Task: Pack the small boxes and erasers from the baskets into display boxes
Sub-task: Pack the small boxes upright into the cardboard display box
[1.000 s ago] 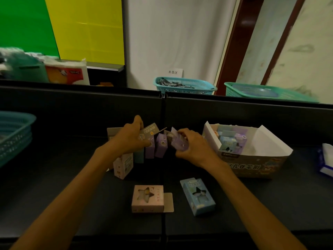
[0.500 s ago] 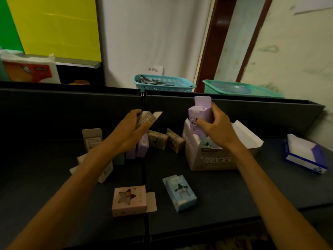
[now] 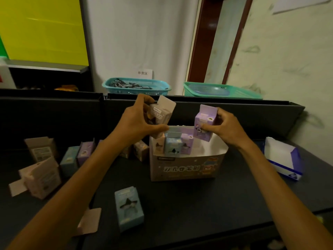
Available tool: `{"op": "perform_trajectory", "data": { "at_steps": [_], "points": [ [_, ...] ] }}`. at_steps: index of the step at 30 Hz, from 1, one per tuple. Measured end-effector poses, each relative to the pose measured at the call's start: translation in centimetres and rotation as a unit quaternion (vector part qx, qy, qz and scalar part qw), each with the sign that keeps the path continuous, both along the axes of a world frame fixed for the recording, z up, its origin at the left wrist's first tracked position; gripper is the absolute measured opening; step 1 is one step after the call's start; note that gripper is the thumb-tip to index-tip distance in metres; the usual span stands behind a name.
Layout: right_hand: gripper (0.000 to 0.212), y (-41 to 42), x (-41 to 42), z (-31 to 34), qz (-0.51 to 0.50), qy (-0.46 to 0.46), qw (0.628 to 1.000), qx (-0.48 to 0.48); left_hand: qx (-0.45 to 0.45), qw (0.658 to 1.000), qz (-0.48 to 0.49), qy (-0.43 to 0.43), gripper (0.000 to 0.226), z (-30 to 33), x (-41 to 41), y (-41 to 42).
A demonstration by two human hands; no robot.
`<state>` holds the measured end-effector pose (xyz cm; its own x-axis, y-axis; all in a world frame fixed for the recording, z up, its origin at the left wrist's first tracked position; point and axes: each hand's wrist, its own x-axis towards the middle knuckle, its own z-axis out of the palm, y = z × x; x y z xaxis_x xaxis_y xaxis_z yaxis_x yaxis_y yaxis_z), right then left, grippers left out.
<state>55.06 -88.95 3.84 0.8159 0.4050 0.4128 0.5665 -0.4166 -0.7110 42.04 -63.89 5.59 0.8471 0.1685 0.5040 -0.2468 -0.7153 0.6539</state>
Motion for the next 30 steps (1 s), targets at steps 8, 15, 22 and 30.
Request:
{"op": "perform_trajectory", "data": {
  "at_steps": [8, 15, 22, 30],
  "points": [
    [0.044, -3.3, 5.3, -0.7, 0.1, 0.007, 0.993, -0.062, 0.01, 0.999, -0.001, 0.036, 0.063, -0.9, 6.1, -6.1],
    [0.043, -4.3, 7.0, -1.0, 0.152, 0.032, 0.986, -0.056, -0.015, 0.998, -0.007, 0.064, 0.052, -2.1, 10.1, -7.5],
    [0.042, -5.0, 7.7, -0.8, 0.191, 0.093, 0.976, -0.04, -0.017, 0.991, -0.047, 0.124, 0.05, -2.3, 13.1, -7.6],
    [0.047, -5.1, 8.3, -0.8, 0.182, 0.093, 0.977, -0.068, 0.004, 0.981, -0.091, 0.172, 0.051, -3.3, 15.3, -7.8]
  ]
}}
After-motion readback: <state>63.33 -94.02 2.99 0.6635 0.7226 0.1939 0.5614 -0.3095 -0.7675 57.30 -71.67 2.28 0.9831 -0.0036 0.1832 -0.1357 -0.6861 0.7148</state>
